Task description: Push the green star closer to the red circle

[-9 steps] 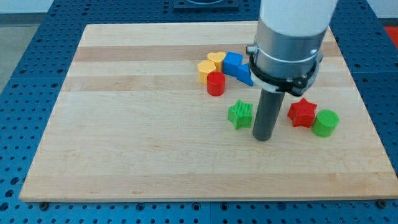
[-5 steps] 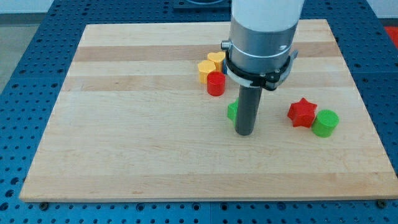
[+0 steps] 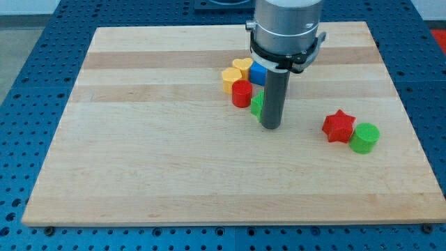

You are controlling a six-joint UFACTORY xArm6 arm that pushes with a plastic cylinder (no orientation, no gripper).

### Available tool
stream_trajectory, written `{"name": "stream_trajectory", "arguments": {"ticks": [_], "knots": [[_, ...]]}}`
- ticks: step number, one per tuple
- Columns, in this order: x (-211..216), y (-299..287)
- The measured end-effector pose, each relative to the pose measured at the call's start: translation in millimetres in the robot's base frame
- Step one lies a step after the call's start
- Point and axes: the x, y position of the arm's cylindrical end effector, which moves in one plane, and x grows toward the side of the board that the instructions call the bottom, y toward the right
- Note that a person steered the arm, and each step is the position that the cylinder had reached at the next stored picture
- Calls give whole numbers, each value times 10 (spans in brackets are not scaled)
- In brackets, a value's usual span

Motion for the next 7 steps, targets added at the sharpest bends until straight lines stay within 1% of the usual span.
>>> {"name": "stream_trajectory", "arguments": {"ticks": [3, 7], "knots": [[-91, 0], [-95, -33]]}}
